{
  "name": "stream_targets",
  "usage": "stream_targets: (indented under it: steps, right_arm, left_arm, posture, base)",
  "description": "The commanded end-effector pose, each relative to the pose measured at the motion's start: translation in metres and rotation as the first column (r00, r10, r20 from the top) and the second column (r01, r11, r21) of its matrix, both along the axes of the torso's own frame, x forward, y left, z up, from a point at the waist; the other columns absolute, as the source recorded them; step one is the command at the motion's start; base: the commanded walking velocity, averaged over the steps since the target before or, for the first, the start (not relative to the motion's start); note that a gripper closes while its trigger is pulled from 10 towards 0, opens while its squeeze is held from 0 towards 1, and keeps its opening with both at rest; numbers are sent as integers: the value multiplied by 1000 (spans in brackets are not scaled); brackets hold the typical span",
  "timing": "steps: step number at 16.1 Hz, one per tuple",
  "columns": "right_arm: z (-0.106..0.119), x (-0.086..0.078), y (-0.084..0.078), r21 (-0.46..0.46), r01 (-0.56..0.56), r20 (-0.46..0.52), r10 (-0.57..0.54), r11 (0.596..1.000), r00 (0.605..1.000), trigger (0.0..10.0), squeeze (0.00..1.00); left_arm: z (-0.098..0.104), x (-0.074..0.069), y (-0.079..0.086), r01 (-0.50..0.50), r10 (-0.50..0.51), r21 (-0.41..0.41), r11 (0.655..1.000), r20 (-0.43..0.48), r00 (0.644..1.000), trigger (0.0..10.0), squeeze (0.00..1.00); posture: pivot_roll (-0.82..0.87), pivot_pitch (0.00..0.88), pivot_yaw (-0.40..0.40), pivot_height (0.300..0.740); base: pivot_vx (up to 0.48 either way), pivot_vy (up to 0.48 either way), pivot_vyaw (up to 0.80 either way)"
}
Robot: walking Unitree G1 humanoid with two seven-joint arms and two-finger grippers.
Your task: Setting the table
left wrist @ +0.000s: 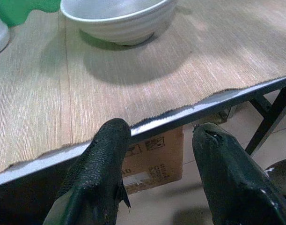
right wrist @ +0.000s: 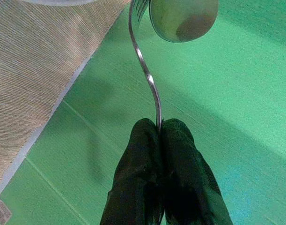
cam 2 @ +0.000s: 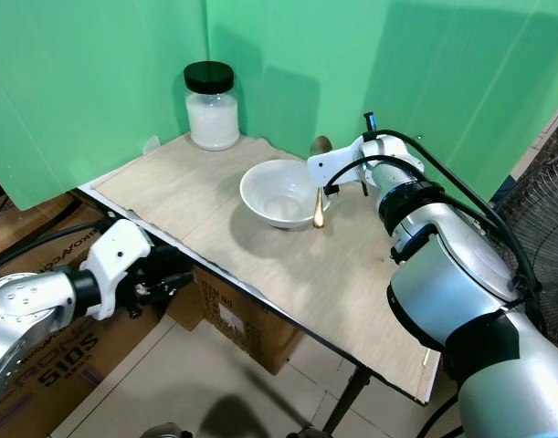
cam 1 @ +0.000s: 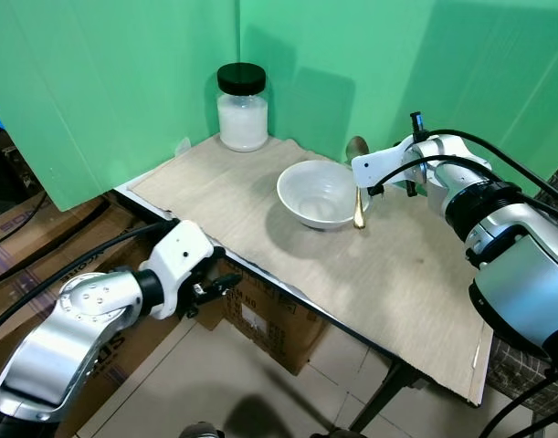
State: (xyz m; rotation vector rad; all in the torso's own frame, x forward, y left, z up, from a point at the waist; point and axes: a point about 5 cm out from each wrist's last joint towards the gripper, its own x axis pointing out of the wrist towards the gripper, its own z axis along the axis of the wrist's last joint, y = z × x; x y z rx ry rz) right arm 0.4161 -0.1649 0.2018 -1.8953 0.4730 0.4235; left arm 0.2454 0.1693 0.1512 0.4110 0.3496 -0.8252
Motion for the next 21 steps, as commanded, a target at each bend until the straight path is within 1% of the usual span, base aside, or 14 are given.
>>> stream_targets:
  steps: [1,2,3,5,7,8,9,11,13,14,16,17,18,21]
  right_arm:
    - [11,3,8,18,-32,36,32,999,999,0,0]
    - [8,2,13,41,-45,28,44,998,999,0,0]
    - [6,2,16,44,-61,25,60,997,998,0,0]
    - [-2,0,14,14,-73,-5,73,997,997,0,0]
    - [-5,-1,15,11,-95,-10,95,995,995,0,0]
    - [-10,-2,15,-12,-111,-40,110,994,993,0,0]
    - [-13,-4,14,-24,-107,-64,105,994,992,0,0]
    - [-20,-6,2,-91,-74,-96,65,993,993,0,0]
    - [-21,-6,-1,-91,-69,-92,61,993,994,0,0]
    - [-20,-6,0,-81,-67,-84,61,994,995,0,0]
    - [-1,0,7,-26,-62,-19,62,998,998,0,0]
    - [6,1,7,-16,-60,-2,60,998,998,0,0]
    - [12,3,5,-21,-52,11,52,998,999,0,0]
    - [12,2,-4,-68,-41,4,41,997,999,0,0]
  left_arm:
    - [2,2,-2,12,-12,11,1000,16,1000,10000,0]
    - [2,2,-3,13,-13,8,1000,18,1000,10000,0]
    - [2,2,-4,13,-13,6,1000,18,1000,10000,0]
    - [2,2,-3,9,-10,8,1000,20,1000,10000,0]
    - [1,1,-3,8,-8,9,1000,20,1000,10000,0]
    - [0,1,-3,11,-11,13,1000,19,1000,10000,0]
    - [0,2,-4,13,-13,13,1000,18,1000,10000,0]
    - [0,2,-4,14,-14,12,1000,20,1000,10000,0]
    - [0,2,-5,15,-15,12,1000,21,1000,10000,0]
    - [0,2,-5,14,-15,11,1000,21,1000,10000,0]
    - [-1,1,-4,11,-12,15,1000,20,1000,10000,0]
    - [-1,2,-3,11,-11,17,1000,21,1000,10000,0]
    - [-1,2,-3,12,-12,19,1000,21,1000,10000,0]
    - [-2,3,-5,17,-17,21,1000,21,1000,10000,0]
  posture:
    - [90,0,-26,740]
    - [91,0,-28,740]
    - [93,0,-30,740]
    - [97,0,-36,740]
    - [96,0,-37,740]
    - [92,0,-34,740]
    - [91,0,-35,740]
    - [92,0,-37,740]
    - [94,0,-41,740]
    - [96,0,-42,740]
    - [96,0,-41,740]
    - [96,0,-40,740]
    - [94,0,-39,740]
    - [90,0,-35,740]
  base:
    - [0,0,0]
    - [0,0,0]
    - [0,0,0]
    - [0,0,0]
    - [0,0,0]
    - [0,0,0]
    - [0,0,0]
    - [0,0,0]
    - [0,0,0]
    - [0,0,0]
    - [0,0,0]
    - [0,0,0]
    - [0,0,0]
    - [0,0,0]
